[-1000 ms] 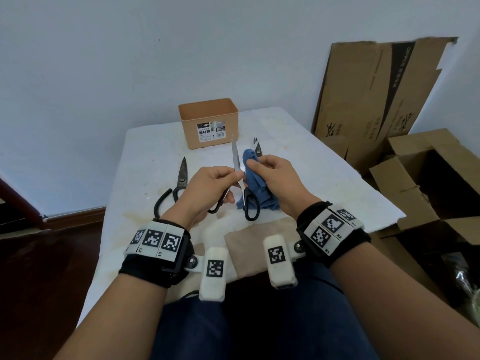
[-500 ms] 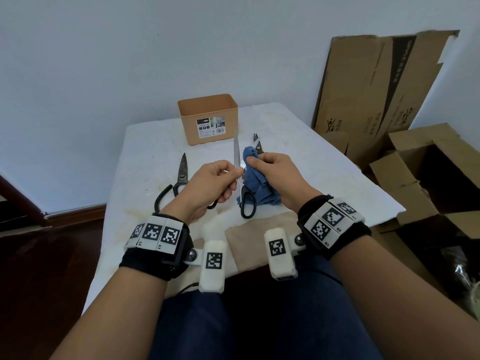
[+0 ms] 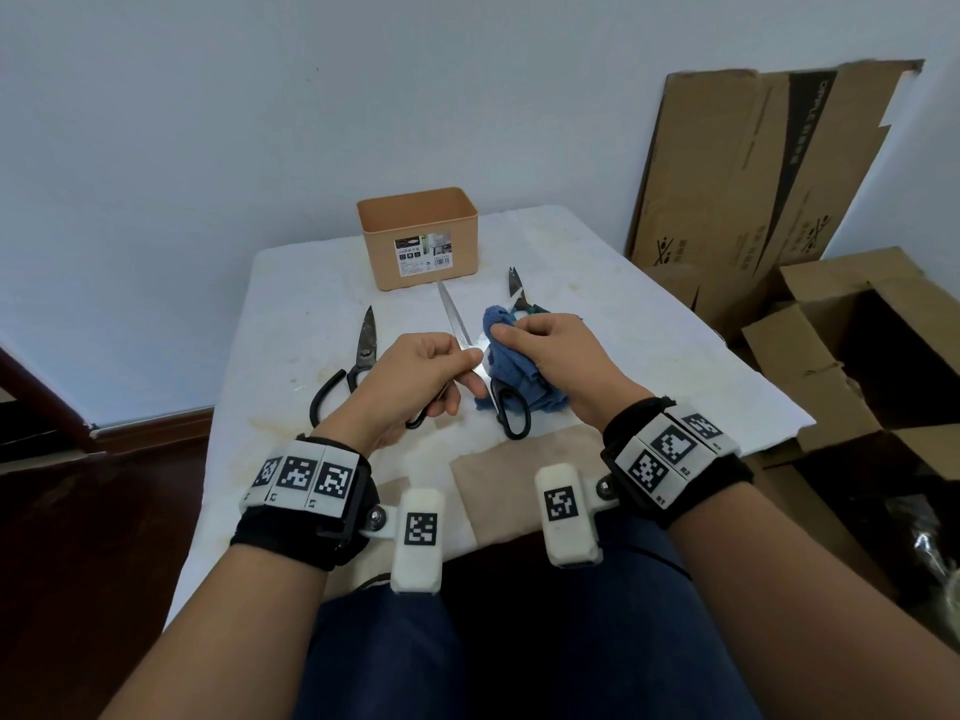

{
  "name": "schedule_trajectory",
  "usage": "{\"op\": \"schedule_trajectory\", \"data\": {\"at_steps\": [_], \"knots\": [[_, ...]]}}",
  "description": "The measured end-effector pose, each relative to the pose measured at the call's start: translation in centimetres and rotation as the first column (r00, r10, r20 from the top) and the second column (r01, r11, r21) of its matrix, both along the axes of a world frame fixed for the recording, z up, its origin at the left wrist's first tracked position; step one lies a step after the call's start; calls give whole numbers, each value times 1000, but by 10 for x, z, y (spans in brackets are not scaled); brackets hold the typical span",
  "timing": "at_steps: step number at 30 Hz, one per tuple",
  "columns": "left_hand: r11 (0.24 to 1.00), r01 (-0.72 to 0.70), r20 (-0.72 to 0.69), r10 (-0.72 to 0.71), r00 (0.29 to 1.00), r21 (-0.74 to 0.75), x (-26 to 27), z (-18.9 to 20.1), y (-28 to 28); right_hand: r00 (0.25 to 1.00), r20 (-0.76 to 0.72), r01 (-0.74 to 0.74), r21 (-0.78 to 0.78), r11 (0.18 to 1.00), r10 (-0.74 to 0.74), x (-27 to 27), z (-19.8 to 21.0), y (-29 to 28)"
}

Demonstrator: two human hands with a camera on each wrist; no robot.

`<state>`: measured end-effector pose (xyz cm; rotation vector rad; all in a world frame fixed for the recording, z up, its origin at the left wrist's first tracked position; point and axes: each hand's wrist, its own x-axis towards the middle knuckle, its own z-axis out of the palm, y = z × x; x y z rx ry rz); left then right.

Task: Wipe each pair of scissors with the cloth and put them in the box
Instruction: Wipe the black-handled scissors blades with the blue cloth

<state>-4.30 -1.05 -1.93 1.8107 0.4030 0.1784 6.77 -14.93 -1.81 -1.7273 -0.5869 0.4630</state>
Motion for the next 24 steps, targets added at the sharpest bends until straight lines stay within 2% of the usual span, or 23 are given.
{"op": "schedule_trajectory", "data": {"at_steps": [10, 15, 24], "knots": [[982, -59, 79, 46, 996, 181, -2, 5, -8, 983, 138, 125, -49, 991, -117, 4, -2, 12], [977, -89, 104, 70, 992, 192, -2, 7, -9, 966, 214, 164, -64, 984, -147, 2, 2, 16], [981, -67, 88, 51, 995, 182, -6, 9, -15, 957, 219, 208, -70, 976, -188, 15, 4, 11]]}}
